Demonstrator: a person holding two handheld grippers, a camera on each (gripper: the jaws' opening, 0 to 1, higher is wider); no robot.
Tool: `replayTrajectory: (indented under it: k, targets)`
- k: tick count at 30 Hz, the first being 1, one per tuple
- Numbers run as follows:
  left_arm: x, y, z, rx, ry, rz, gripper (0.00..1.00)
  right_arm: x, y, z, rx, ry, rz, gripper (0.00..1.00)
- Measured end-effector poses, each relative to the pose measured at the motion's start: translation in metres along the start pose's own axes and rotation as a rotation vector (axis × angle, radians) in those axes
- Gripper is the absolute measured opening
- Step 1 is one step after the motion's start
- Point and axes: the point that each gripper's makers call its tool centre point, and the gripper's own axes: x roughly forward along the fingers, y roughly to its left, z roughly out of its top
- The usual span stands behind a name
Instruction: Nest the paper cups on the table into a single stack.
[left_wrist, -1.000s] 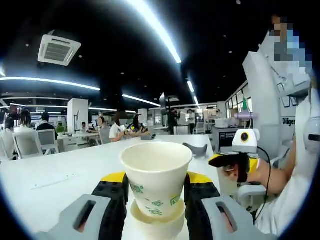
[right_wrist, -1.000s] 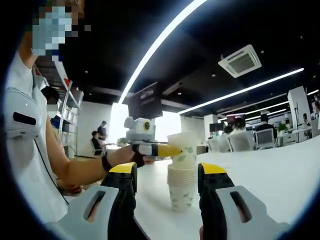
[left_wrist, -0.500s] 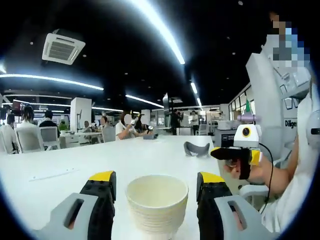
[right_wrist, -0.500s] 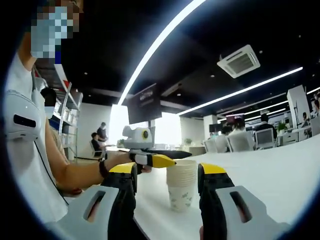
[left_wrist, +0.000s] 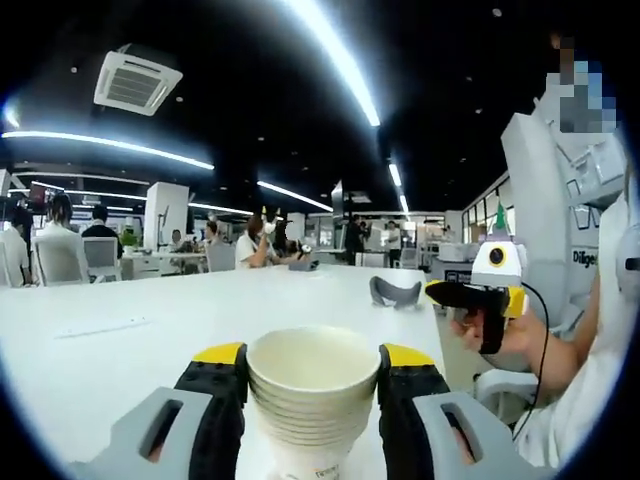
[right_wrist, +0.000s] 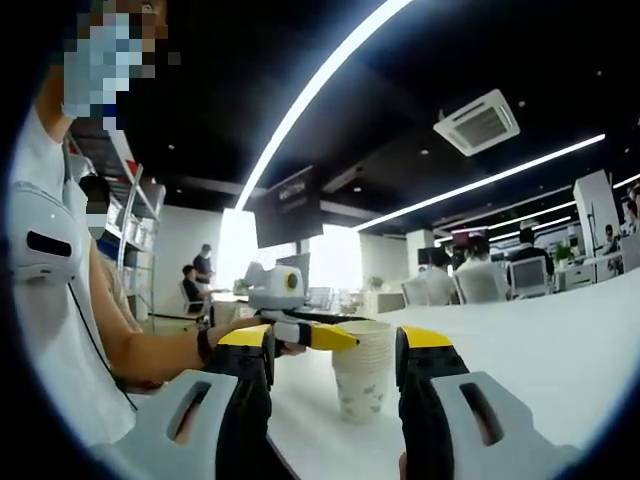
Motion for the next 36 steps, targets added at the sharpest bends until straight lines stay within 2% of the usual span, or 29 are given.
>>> replayTrajectory:
  k: [6, 11, 16, 17, 19, 20, 24, 30, 33, 36]
  targets:
    - [-0.006, -0.001, -0.008, -0.006, 0.015, 0.016, 0.54, 0.002, 0.002, -0.001, 0.001, 0.001, 0.005, 0.51]
    - [-0.012, -0.001, -0.01, 0.019, 0.01, 0.051, 0.53, 0.003, 0.002, -0.003, 0.001, 0.006, 0.006, 0.51]
    - [-0.016, 0.003, -0.008, 0.002, -0.007, 0.054, 0.54, 0.008, 0.002, -0.012, 0.018, 0.025, 0.011, 0.52]
    - [-0.017, 0.002, -0.008, -0.003, -0.01, 0.051, 0.57, 0.01, 0.002, -0.016, 0.02, 0.033, 0.011, 0.52]
    - [-0.021, 0.003, -0.003, -0.028, -0.033, 0.053, 0.68, 0.014, 0.0, -0.028, 0.031, 0.061, 0.018, 0.54]
    - [-0.025, 0.004, -0.001, -0.033, -0.04, 0.065, 0.69, 0.016, 0.0, -0.033, 0.038, 0.078, 0.024, 0.55]
    - [-0.05, 0.01, 0.007, -0.043, -0.077, 0.126, 0.68, 0.034, -0.005, -0.065, 0.024, 0.174, 0.064, 0.56]
    - [-0.081, 0.008, 0.014, -0.042, -0.098, 0.193, 0.63, 0.067, -0.026, -0.082, -0.027, 0.267, 0.067, 0.57]
    - [-0.093, 0.005, 0.012, -0.056, -0.108, 0.217, 0.61, 0.079, -0.029, -0.096, -0.037, 0.333, 0.095, 0.59]
    - [-0.1, 0.002, 0.008, -0.059, -0.112, 0.235, 0.6, 0.088, -0.027, -0.108, -0.047, 0.371, 0.119, 0.58]
